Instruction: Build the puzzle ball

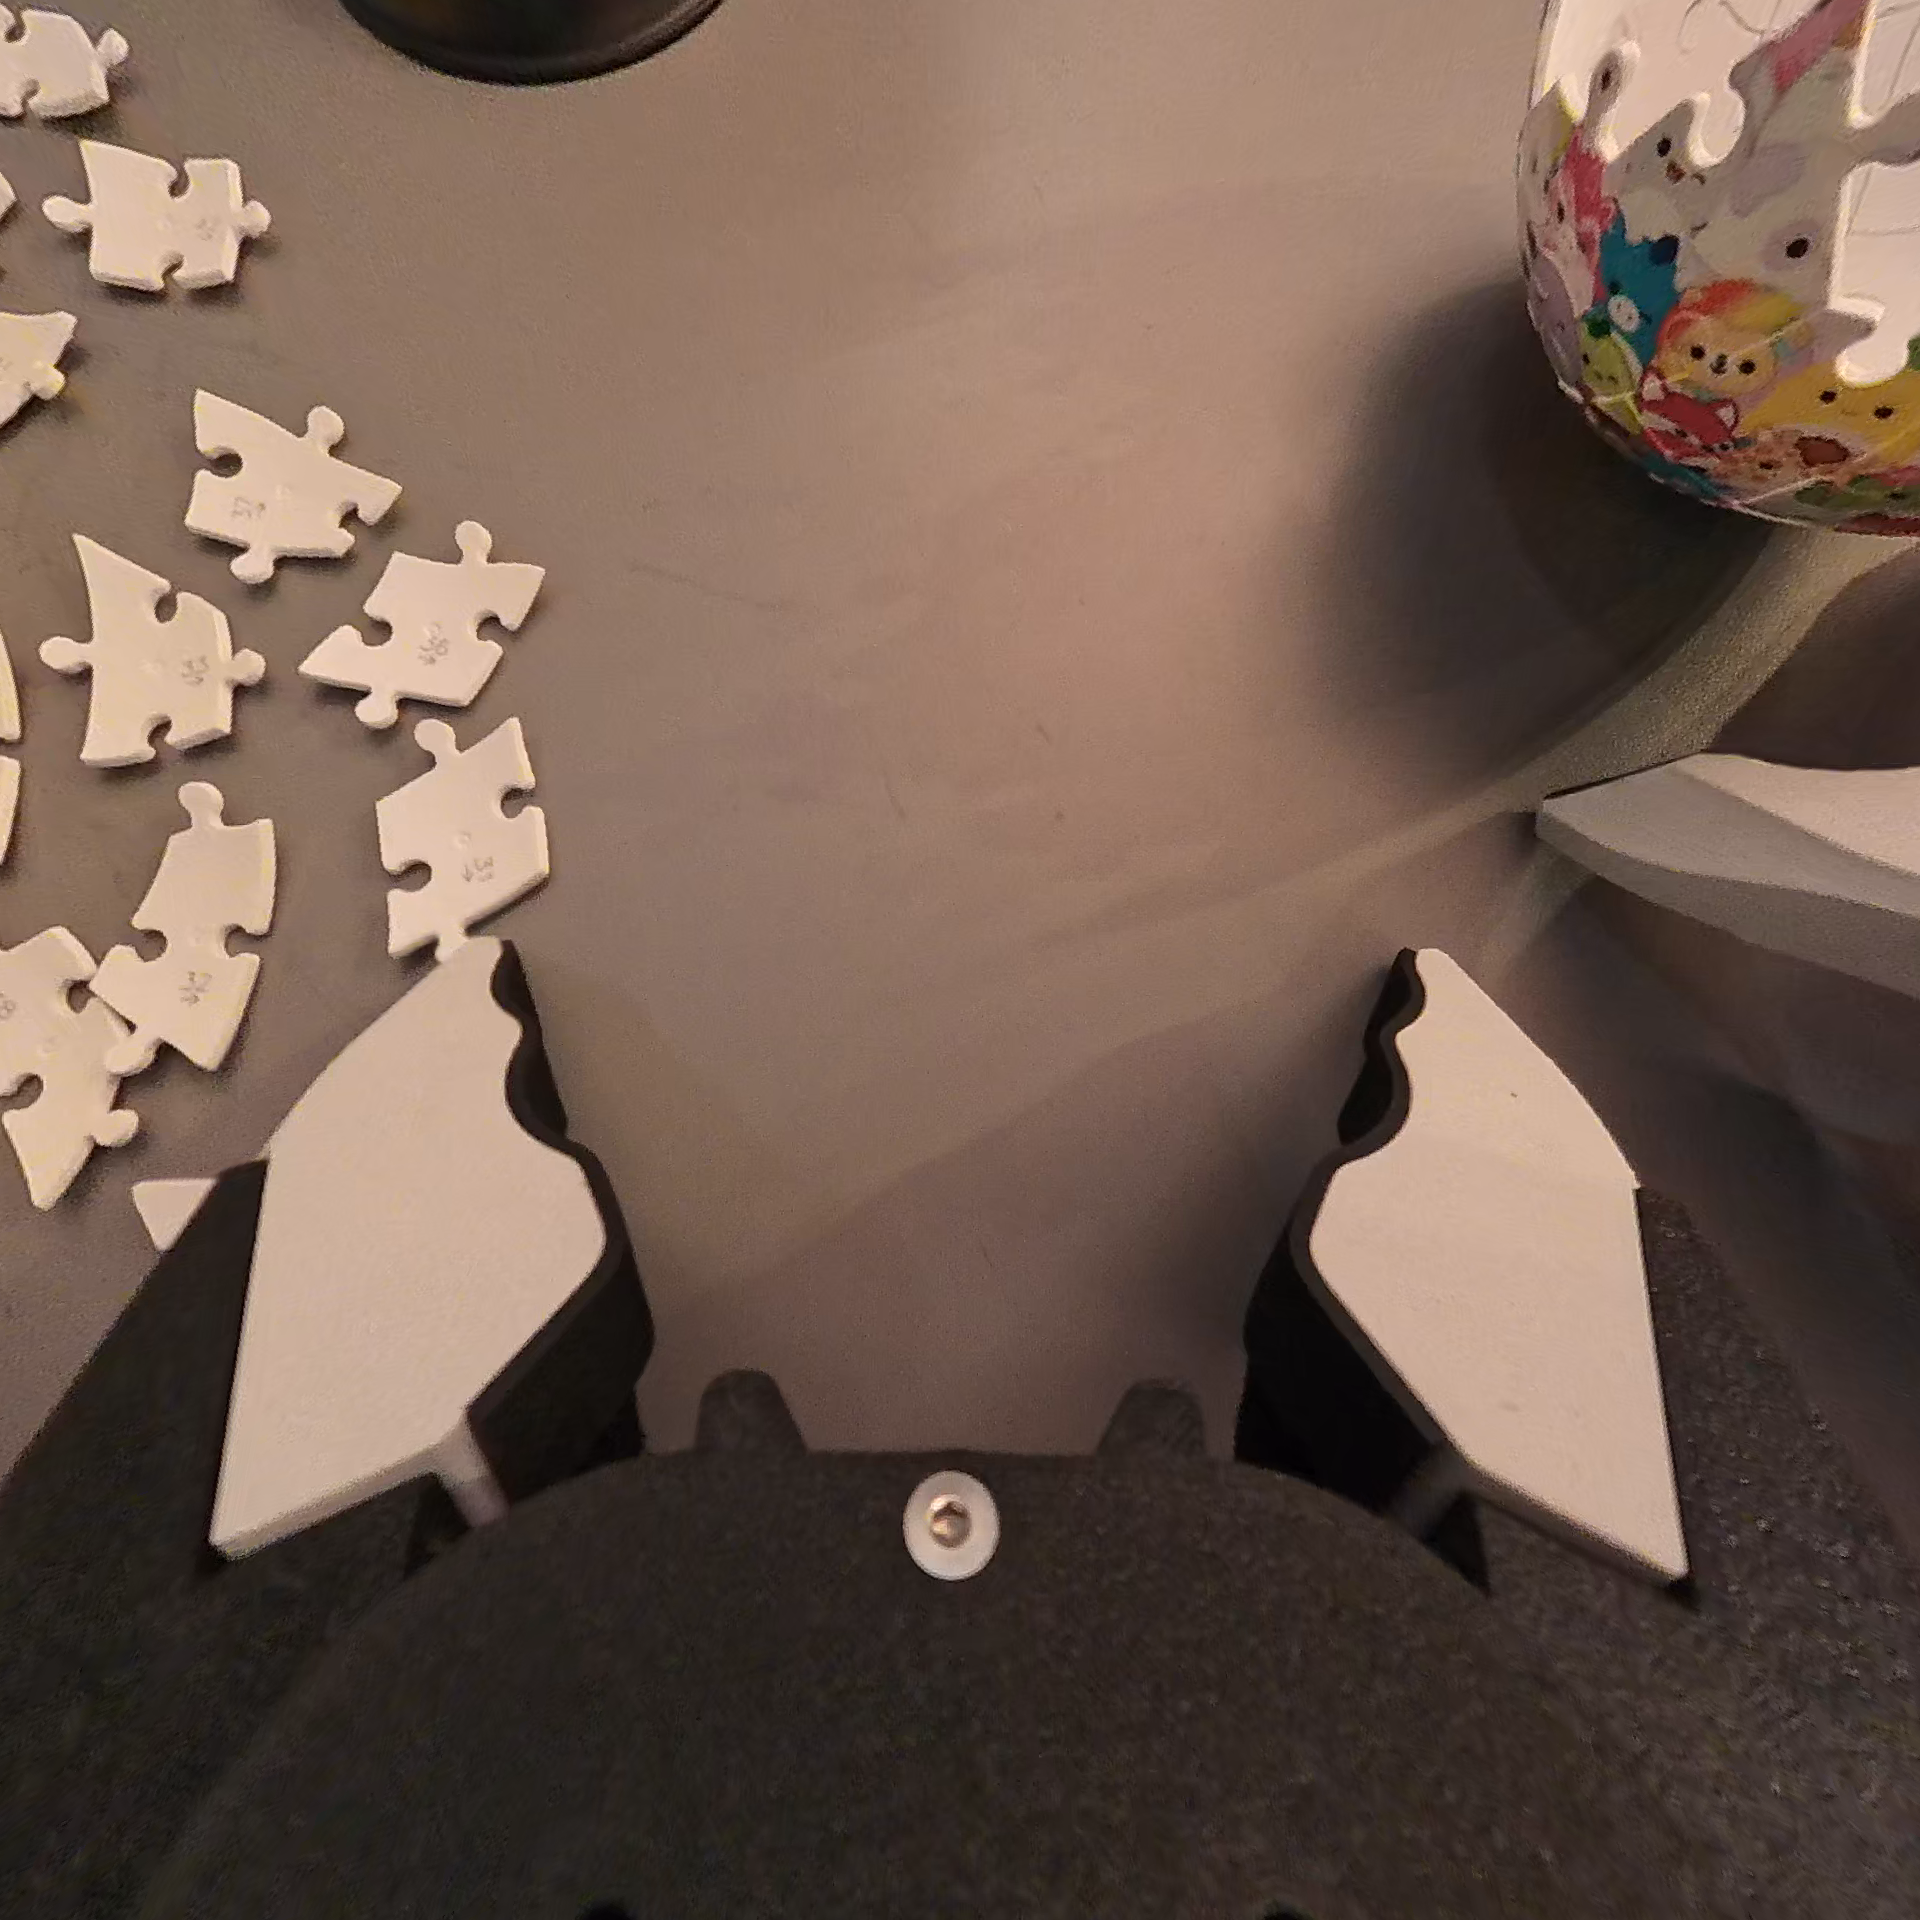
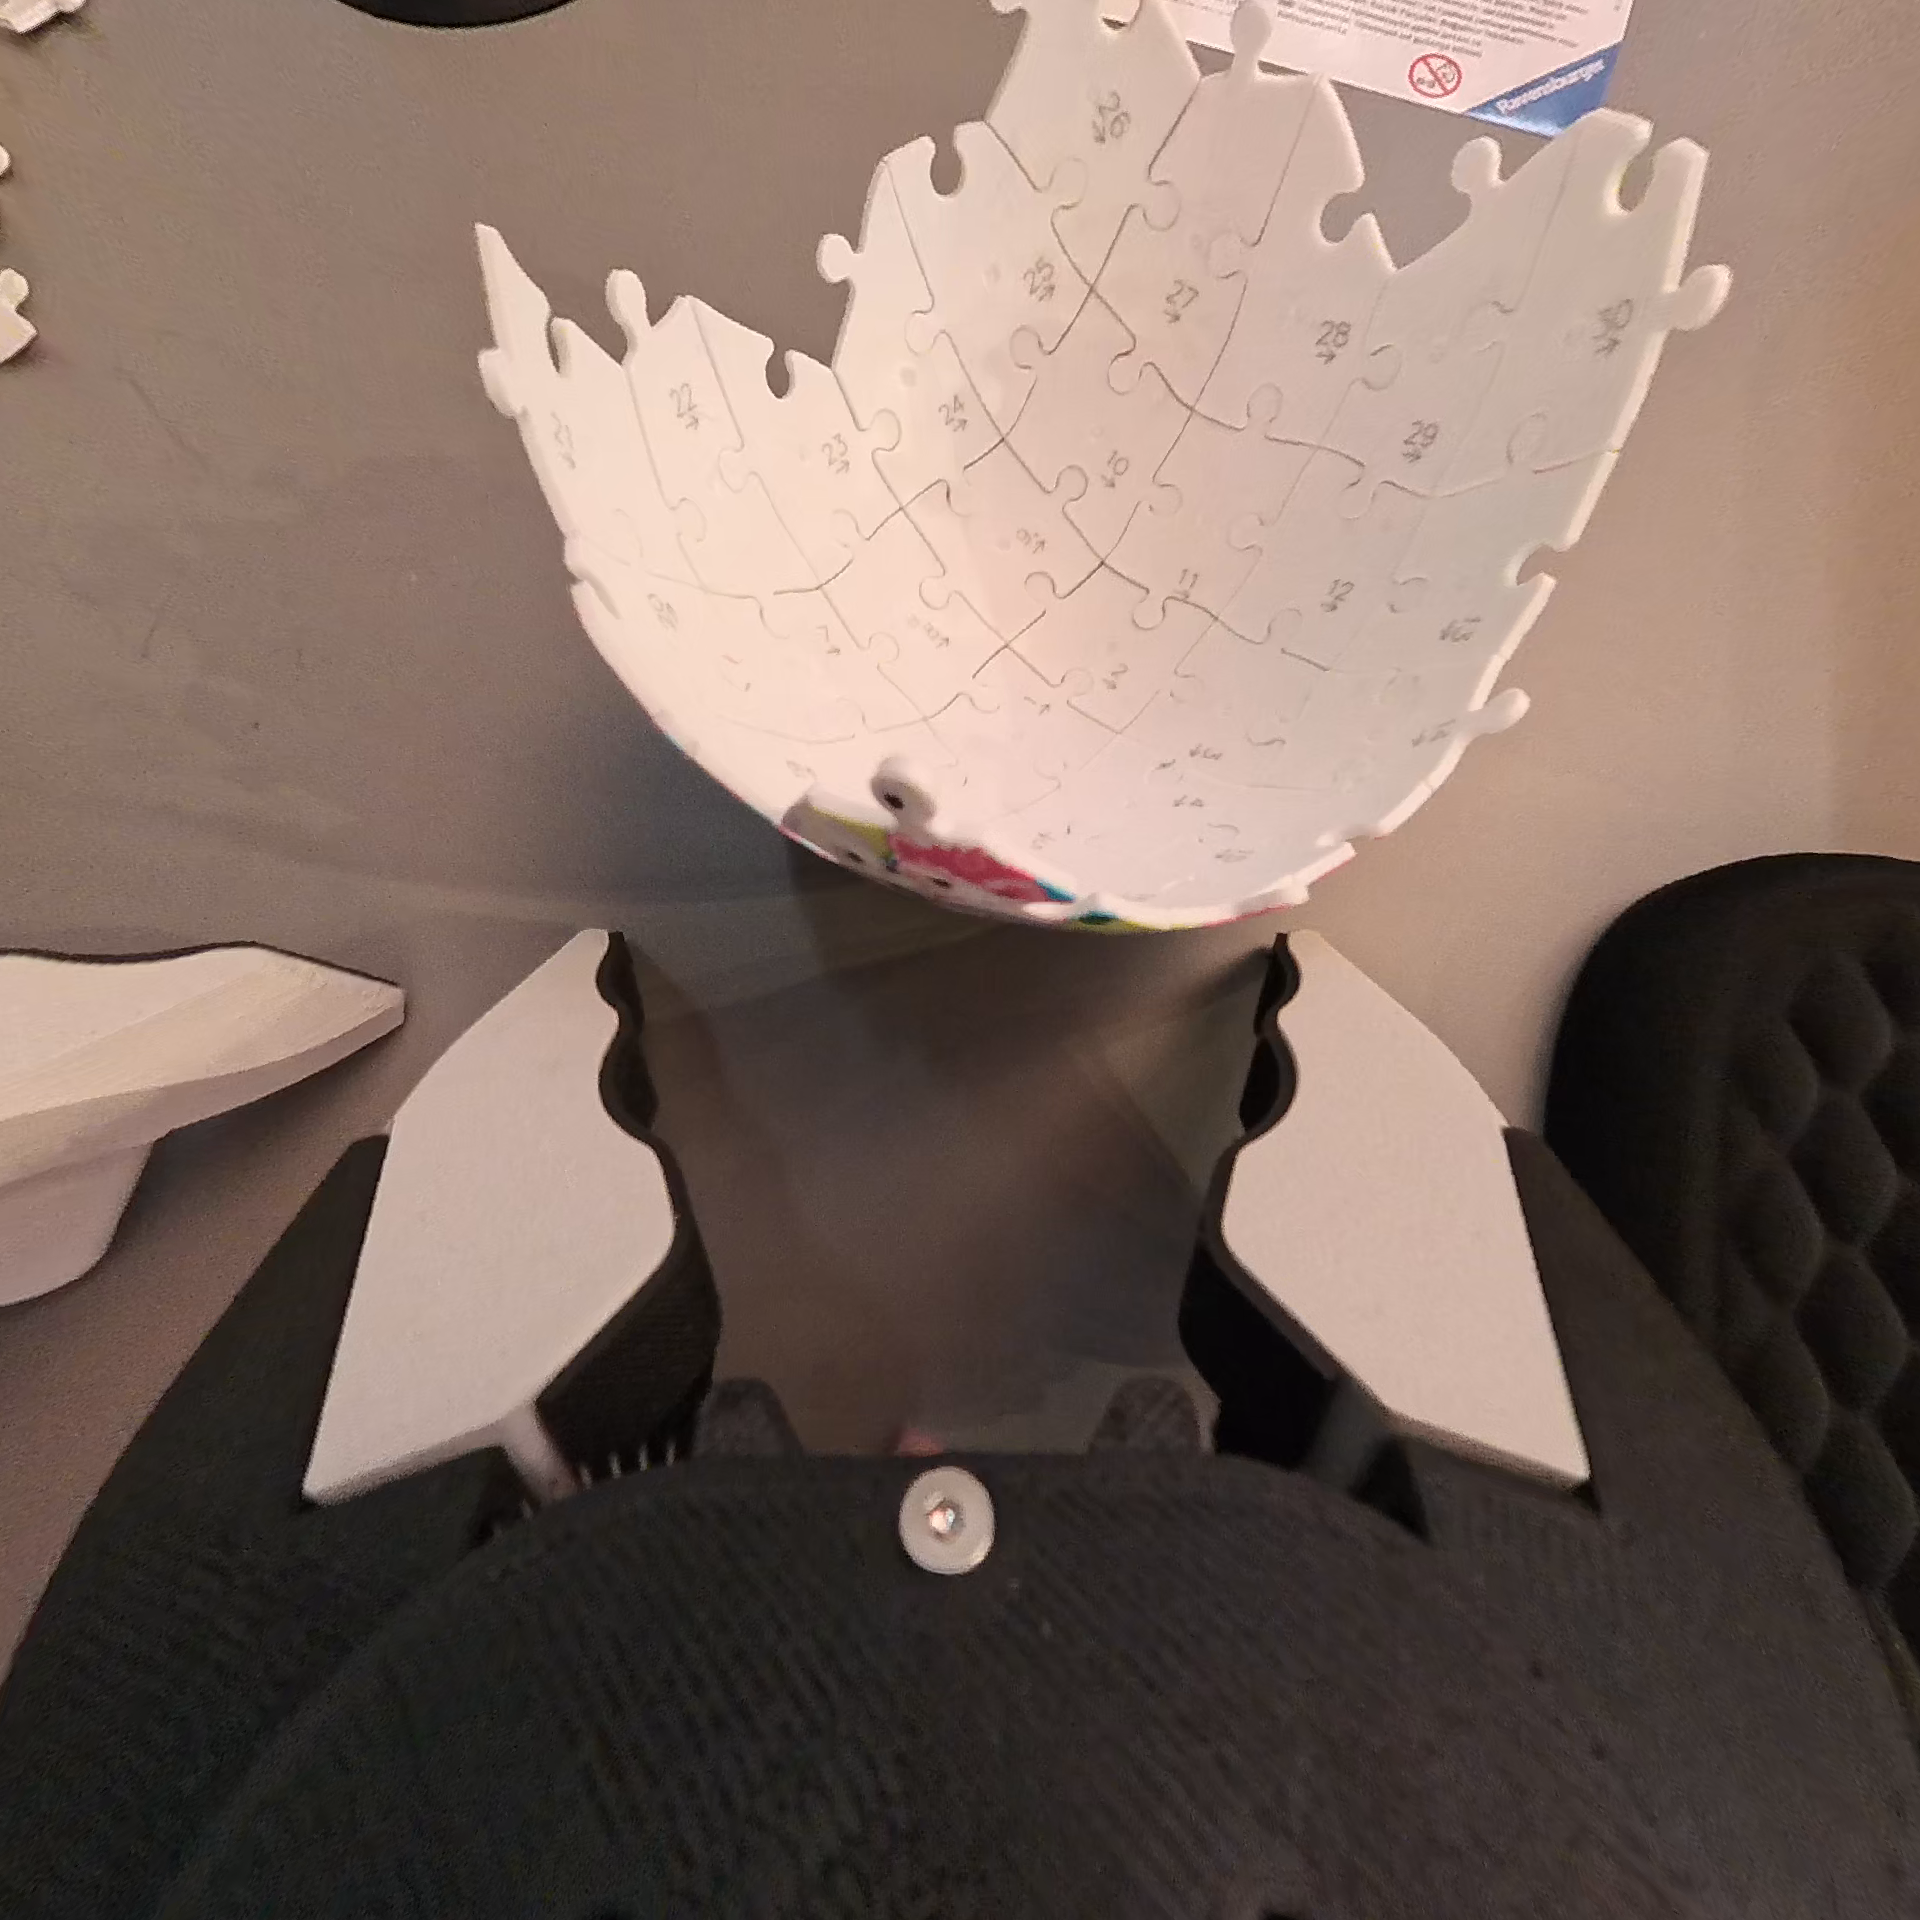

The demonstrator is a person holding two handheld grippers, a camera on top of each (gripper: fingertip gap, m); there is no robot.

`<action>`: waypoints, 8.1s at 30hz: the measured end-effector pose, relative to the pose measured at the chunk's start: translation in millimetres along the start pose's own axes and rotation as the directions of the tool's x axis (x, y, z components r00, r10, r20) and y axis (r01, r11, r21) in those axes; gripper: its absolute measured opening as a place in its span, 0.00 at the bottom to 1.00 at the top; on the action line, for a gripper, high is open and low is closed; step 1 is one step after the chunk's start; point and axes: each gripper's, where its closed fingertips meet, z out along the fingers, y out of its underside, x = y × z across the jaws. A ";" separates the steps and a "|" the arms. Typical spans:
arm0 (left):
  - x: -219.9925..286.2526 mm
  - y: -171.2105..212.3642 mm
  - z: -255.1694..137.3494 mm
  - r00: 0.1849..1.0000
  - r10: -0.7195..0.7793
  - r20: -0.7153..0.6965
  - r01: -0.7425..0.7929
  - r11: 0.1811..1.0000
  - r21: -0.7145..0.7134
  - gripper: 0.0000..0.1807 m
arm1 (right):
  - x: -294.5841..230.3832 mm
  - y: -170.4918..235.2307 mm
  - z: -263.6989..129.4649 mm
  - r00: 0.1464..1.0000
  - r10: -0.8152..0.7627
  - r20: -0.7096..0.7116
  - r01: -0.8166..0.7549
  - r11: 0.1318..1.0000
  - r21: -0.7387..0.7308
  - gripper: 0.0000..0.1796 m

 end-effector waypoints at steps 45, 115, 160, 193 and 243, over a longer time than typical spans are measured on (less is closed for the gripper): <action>-136.2 -23.1 -166.7 0.989 0.131 -0.071 -0.058 0.775 0.629 0.38 | -67.6 -14.9 -70.9 0.905 -0.298 0.304 0.191 0.923 0.335 0.17; -148.7 19.5 -133.1 0.939 0.218 -0.268 -0.081 0.894 0.441 0.26 | -239.3 -24.9 15.3 0.411 -0.617 0.671 0.762 0.637 0.119 0.18; -100.9 -12.5 -143.2 0.824 0.241 -0.512 0.021 0.892 0.452 0.18 | -245.1 -74.7 -51.7 0.317 -0.945 0.084 0.736 0.301 0.607 0.16; 70.7 -48.0 -159.5 0.461 0.432 -0.775 -0.044 0.883 0.467 0.18 | -115.0 -46.3 -145.7 0.508 -0.466 0.724 0.091 0.865 0.493 0.02; 101.3 -119.1 30.1 0.282 0.385 -0.879 -0.618 0.774 0.140 0.15 | 94.1 -100.7 -57.9 0.900 -0.146 0.411 0.026 0.959 0.283 0.02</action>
